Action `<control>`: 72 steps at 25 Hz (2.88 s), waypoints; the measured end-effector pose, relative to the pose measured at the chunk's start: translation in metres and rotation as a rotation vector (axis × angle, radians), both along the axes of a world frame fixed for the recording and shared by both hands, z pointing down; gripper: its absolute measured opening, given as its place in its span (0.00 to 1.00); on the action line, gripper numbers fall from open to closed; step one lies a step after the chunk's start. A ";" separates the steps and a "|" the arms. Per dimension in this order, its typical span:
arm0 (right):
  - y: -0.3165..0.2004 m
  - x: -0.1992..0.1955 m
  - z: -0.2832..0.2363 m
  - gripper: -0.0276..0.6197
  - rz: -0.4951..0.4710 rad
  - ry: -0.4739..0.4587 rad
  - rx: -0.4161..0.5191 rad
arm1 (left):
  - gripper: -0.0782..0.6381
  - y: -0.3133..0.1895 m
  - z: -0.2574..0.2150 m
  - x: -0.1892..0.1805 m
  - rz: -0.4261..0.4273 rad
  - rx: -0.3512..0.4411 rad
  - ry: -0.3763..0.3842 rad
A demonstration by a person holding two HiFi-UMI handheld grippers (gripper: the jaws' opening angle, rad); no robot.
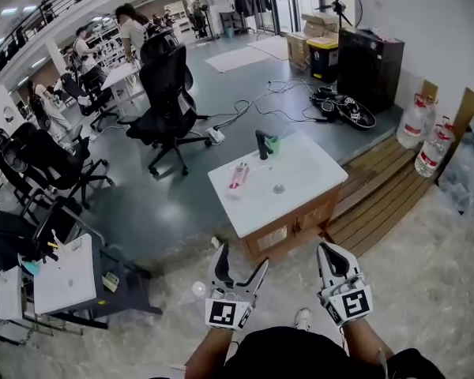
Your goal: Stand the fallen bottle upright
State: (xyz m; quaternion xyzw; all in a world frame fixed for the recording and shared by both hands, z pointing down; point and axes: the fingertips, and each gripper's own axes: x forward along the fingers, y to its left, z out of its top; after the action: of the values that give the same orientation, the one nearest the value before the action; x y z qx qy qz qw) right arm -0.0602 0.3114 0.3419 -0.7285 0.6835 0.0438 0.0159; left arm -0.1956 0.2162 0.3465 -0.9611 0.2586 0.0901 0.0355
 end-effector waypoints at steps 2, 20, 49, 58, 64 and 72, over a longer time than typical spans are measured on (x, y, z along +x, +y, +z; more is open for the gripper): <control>-0.009 0.021 0.005 0.07 -0.022 0.005 -0.008 | 0.68 -0.005 -0.001 0.020 -0.016 -0.001 0.005; -0.061 0.144 0.030 0.07 -0.104 -0.018 -0.042 | 0.68 -0.043 0.045 0.121 -0.072 -0.056 -0.165; -0.344 0.129 0.023 0.07 -0.203 0.059 -0.030 | 0.68 -0.317 0.073 0.138 -0.050 -0.143 -0.216; -0.397 0.124 0.029 0.07 -0.245 0.043 -0.035 | 0.68 -0.366 0.086 0.146 -0.052 -0.197 -0.238; -0.438 0.144 0.034 0.07 -0.308 0.006 -0.039 | 0.68 -0.396 0.097 0.162 -0.098 -0.231 -0.260; -0.507 0.175 0.025 0.07 -0.398 0.000 -0.035 | 0.68 -0.446 0.110 0.196 -0.159 -0.251 -0.328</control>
State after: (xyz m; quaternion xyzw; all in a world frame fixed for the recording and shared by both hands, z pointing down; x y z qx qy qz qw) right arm 0.1144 -0.1953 0.3672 -0.5792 0.8146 0.0280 0.0117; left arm 0.0006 -0.2302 0.4566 -0.9364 0.3336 -0.1034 -0.0360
